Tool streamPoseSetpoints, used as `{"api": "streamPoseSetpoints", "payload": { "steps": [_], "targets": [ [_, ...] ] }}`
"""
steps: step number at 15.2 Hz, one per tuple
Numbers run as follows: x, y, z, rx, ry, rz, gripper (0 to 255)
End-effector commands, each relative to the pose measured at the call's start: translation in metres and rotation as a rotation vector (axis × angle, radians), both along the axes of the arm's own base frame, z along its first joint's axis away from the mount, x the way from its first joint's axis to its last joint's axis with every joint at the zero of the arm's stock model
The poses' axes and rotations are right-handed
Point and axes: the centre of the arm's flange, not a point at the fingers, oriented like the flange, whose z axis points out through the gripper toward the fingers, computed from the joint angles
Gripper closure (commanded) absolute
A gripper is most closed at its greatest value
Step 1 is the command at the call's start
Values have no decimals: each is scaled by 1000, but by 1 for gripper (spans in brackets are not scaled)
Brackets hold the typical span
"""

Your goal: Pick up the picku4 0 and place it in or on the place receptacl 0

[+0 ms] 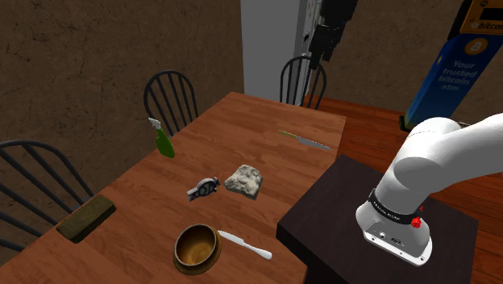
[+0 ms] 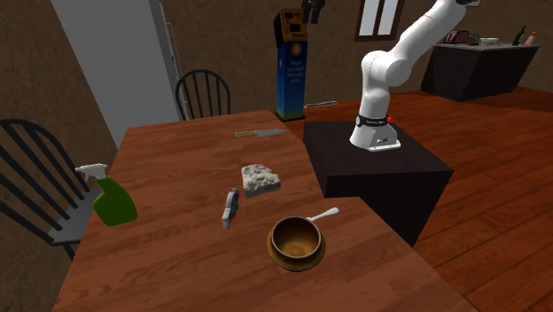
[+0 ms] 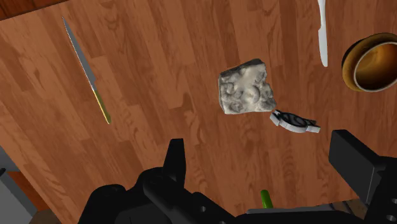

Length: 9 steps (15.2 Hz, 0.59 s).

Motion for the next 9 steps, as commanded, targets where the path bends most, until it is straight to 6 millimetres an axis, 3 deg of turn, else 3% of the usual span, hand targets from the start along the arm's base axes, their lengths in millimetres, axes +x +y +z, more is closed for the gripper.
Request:
{"api": "streamPoseSetpoints", "payload": {
  "steps": [1,9],
  "targets": [
    [0,0,0,0,0,0,0],
    [85,27,-66,-33,37,201,0]
  ]
}}
